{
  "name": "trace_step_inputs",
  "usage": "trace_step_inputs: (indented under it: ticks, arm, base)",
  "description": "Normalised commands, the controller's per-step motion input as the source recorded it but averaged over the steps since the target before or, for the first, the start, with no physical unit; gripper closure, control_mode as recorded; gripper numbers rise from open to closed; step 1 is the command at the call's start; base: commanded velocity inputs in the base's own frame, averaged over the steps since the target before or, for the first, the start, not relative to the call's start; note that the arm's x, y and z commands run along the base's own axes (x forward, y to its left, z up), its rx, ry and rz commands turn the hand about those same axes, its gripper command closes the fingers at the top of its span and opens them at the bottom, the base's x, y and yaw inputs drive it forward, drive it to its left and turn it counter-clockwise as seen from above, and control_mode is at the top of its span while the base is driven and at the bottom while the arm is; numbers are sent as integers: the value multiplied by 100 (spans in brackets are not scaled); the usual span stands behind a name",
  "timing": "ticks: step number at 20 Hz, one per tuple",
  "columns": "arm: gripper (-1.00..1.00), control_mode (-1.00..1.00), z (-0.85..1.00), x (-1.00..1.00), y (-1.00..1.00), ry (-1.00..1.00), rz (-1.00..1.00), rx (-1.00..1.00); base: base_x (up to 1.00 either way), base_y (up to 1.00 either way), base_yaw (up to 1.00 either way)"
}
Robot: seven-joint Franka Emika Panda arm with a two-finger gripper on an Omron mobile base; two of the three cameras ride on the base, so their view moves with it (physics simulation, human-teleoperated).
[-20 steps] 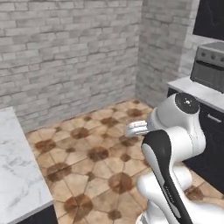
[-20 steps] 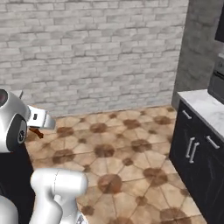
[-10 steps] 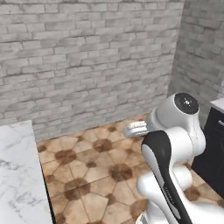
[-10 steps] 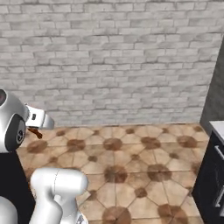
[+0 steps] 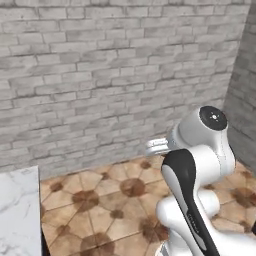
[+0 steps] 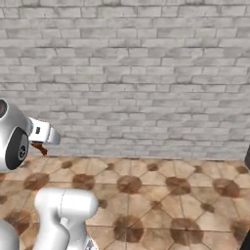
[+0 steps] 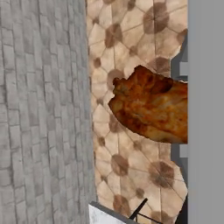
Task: Take the chicken drumsticks from the pan and place one on each plate on the dining counter.
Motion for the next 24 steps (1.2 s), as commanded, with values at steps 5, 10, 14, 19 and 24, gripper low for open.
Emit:
trace_step_inputs:
  ticks: [5, 10, 14, 19, 24]
  arm:
    - [100, 100, 0, 0, 0, 0, 0, 0]
    - [100, 100, 0, 0, 0, 0, 0, 0]
    - [100, 100, 0, 0, 0, 0, 0, 0]
    - [100, 100, 0, 0, 0, 0, 0, 0]
    - [100, 100, 0, 0, 0, 0, 0, 0]
  base:
    - [100, -18, 32]
    - [99, -19, 35]
    - [92, -18, 44]
    - [81, -16, 57]
    - [72, -14, 66]
